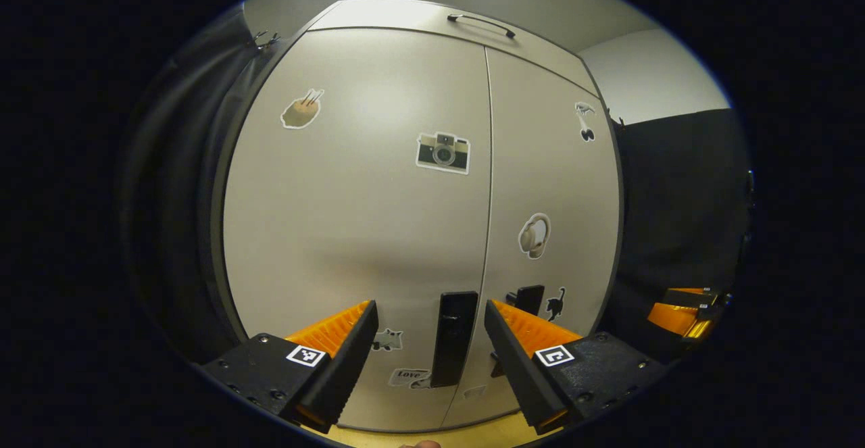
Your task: Grab one shoe with the right hand and put it into the shoe cabinet, grab the other shoe with the left hand and put it into the shoe cabinet; then close the right door with the right hand and the left door with the left hand.
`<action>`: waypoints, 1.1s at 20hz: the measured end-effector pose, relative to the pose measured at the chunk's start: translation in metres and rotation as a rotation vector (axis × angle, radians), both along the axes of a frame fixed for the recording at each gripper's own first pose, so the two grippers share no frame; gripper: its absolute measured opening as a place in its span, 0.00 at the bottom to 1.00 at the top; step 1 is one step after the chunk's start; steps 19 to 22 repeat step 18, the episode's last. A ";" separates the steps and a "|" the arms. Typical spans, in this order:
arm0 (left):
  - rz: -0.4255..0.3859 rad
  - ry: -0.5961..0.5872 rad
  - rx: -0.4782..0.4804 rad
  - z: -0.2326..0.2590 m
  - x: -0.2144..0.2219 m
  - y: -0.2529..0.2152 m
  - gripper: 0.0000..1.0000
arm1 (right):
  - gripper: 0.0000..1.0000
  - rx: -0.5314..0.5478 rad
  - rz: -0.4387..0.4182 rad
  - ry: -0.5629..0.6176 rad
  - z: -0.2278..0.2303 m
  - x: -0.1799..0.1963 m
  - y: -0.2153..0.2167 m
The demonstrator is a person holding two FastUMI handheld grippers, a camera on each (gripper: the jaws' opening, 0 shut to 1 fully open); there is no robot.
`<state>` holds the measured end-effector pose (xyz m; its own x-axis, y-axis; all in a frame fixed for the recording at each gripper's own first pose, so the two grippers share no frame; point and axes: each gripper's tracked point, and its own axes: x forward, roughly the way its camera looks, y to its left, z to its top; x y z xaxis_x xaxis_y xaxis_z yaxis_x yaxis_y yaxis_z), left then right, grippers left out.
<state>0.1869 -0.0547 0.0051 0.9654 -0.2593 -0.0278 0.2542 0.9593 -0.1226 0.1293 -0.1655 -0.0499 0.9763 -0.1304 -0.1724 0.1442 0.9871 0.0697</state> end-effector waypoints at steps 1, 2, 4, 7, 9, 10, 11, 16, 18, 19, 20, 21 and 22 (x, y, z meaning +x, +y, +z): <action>0.001 -0.003 -0.006 0.008 -0.008 0.002 0.97 | 0.88 0.002 0.003 -0.007 0.005 -0.003 0.004; 0.008 -0.001 -0.005 0.015 -0.018 0.006 0.97 | 0.88 0.008 0.008 -0.018 0.015 -0.007 0.010; 0.020 0.004 0.007 0.030 -0.040 0.013 0.96 | 0.88 0.015 0.014 -0.047 0.036 -0.016 0.021; 0.041 -0.003 0.024 0.050 -0.076 0.020 0.96 | 0.88 0.004 0.016 -0.094 0.071 -0.036 0.037; 0.048 -0.011 0.035 0.059 -0.099 0.023 0.96 | 0.88 -0.003 0.033 -0.129 0.094 -0.052 0.052; 0.050 -0.014 0.033 0.062 -0.110 0.024 0.96 | 0.88 -0.004 0.038 -0.140 0.101 -0.059 0.058; 0.050 -0.015 0.024 0.065 -0.120 0.025 0.96 | 0.88 -0.007 0.045 -0.147 0.108 -0.068 0.065; 0.090 -0.044 -0.005 0.080 -0.162 0.040 0.96 | 0.92 -0.007 0.052 -0.179 0.129 -0.096 0.089; 0.104 -0.043 -0.018 0.082 -0.173 0.043 0.96 | 0.98 0.002 0.050 -0.180 0.131 -0.105 0.094; 0.104 -0.043 -0.018 0.082 -0.173 0.043 0.96 | 0.98 0.002 0.050 -0.180 0.131 -0.105 0.094; 0.104 -0.043 -0.018 0.082 -0.173 0.043 0.96 | 0.98 0.002 0.050 -0.180 0.131 -0.105 0.094; 0.104 -0.043 -0.018 0.082 -0.173 0.043 0.96 | 0.98 0.002 0.050 -0.180 0.131 -0.105 0.094; 0.104 -0.043 -0.018 0.082 -0.173 0.043 0.96 | 0.98 0.002 0.050 -0.180 0.131 -0.105 0.094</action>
